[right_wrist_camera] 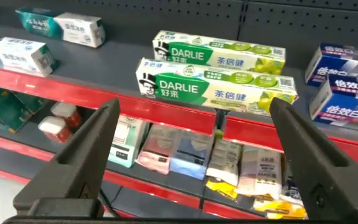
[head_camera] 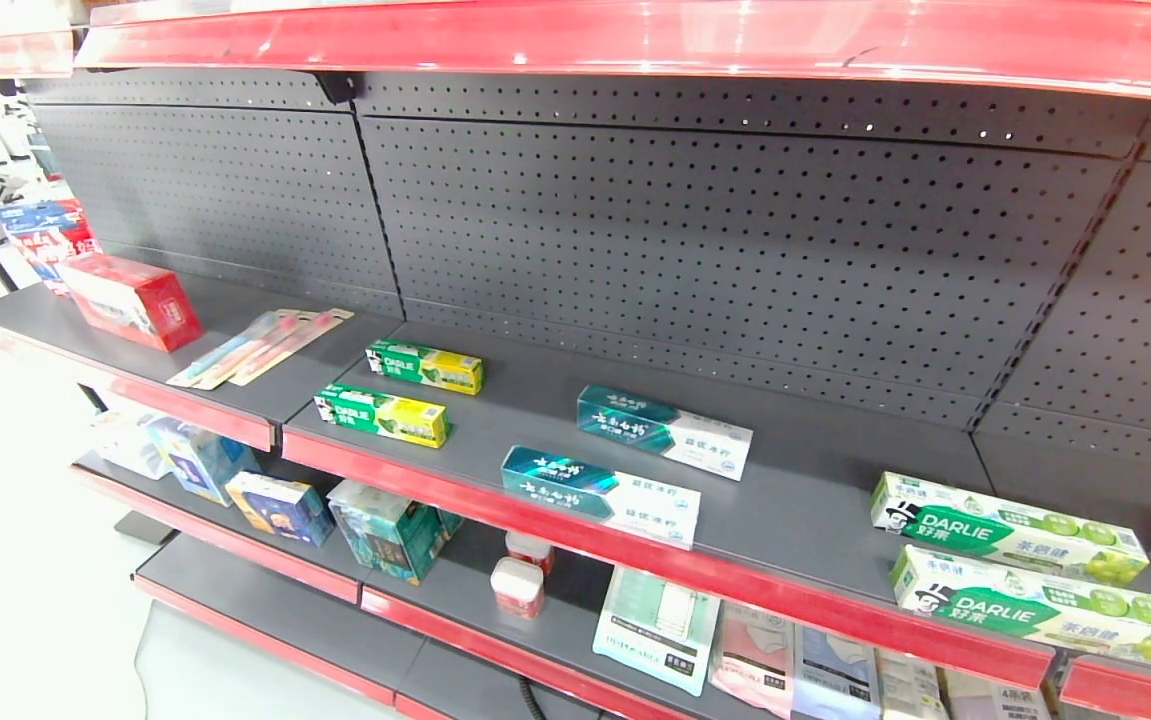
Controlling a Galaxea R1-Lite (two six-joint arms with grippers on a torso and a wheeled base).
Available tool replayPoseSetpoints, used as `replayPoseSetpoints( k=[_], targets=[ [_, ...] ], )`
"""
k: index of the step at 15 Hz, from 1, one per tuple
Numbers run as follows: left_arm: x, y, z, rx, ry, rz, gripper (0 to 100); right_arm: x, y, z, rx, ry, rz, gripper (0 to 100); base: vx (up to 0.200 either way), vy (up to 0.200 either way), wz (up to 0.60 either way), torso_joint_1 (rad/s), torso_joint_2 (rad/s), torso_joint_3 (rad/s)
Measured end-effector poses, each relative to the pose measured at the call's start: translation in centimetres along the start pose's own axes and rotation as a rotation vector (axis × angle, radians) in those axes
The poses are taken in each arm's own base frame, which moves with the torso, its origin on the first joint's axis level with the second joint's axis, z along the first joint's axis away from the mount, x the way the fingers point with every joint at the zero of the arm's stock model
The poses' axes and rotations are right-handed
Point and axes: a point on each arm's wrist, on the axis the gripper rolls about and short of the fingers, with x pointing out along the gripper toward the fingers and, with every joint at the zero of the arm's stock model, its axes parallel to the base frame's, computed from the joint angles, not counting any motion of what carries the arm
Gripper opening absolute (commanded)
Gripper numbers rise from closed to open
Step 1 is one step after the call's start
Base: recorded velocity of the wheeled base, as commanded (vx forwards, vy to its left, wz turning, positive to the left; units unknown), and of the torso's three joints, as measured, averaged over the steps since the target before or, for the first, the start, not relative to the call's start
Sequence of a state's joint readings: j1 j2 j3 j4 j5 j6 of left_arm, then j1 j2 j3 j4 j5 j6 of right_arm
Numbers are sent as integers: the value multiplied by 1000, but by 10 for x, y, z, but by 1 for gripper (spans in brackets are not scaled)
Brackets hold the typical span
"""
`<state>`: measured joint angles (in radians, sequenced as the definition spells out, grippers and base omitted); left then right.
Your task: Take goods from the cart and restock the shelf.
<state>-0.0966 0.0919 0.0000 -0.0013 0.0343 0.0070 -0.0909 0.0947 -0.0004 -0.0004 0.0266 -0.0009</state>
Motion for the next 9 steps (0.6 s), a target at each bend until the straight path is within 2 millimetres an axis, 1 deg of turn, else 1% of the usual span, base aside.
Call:
replayPoseSetpoints(
  k=[3,9],
  targets=[
    [0,0,0,0,0,0,100,0,0,0,4,-1,1,100,0,0,0,0,0,0],
    [0,0,0,1,0,0,100,0,0,0,6,-1,2,100,0,0,-600,8,2,1]
  ],
)
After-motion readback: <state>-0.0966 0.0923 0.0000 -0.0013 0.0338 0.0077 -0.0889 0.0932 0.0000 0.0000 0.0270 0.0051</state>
